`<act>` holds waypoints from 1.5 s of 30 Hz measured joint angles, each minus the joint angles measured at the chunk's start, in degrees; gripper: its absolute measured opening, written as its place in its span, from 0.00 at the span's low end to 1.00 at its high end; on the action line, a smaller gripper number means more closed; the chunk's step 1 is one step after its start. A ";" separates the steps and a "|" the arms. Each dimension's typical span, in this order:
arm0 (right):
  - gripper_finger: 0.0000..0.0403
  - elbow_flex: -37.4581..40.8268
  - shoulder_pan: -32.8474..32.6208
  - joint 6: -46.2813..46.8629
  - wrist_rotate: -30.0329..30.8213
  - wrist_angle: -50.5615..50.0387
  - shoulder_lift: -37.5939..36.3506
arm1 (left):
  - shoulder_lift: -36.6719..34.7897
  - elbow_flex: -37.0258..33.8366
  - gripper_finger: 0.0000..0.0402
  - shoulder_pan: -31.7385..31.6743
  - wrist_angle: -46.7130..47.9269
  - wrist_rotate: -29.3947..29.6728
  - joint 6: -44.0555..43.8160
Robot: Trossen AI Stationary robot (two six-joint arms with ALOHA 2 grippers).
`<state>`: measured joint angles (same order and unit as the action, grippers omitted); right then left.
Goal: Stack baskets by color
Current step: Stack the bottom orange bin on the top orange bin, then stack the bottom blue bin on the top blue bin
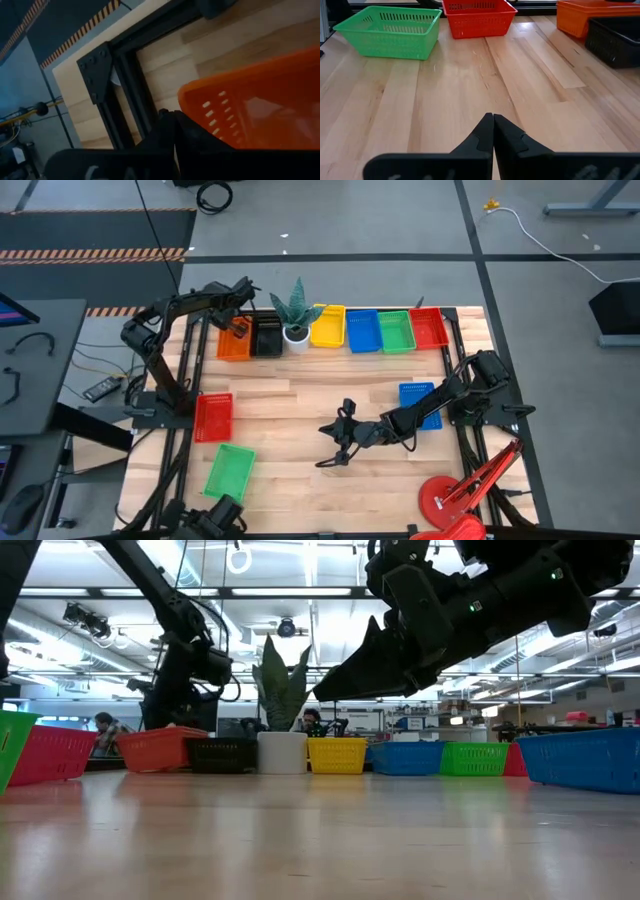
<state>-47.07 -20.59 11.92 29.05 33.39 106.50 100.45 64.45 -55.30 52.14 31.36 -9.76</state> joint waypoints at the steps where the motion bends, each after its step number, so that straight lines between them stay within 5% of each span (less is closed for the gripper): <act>1: 0.03 0.00 0.07 0.00 0.01 0.00 0.00 | -0.40 0.02 0.02 0.29 -0.14 0.05 0.26; 9: 0.03 0.00 0.06 -0.04 0.03 -0.02 0.00 | -6.59 0.04 0.02 0.91 -1.12 1.86 2.63; 17: 0.03 0.00 0.01 -0.09 0.74 -0.02 0.00 | -20.09 0.04 0.01 5.88 1.72 1.54 6.00; 22: 0.02 0.00 -1.66 -1.45 5.38 -0.05 -0.02 | -29.32 0.04 0.01 16.77 3.08 -0.92 5.40; 28: 0.01 0.00 -4.25 -2.01 6.29 -3.37 -3.10 | -33.99 0.07 0.00 39.27 3.49 -1.06 4.01; 34: 0.01 0.00 -6.87 2.69 6.28 -19.81 -12.57 | -31.42 0.09 0.01 60.55 4.02 1.53 -5.03; 40: 0.01 -0.07 -5.51 19.55 5.52 -49.33 -26.91 | -26.78 0.09 0.02 73.53 3.47 4.73 -14.98; 45: 0.01 -0.07 -2.09 25.99 -7.60 -70.34 -34.38 | -22.05 0.09 0.02 79.57 2.30 8.07 -21.49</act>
<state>-47.13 -22.69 37.91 21.45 -36.95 72.12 78.41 64.53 24.27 54.44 39.43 -31.25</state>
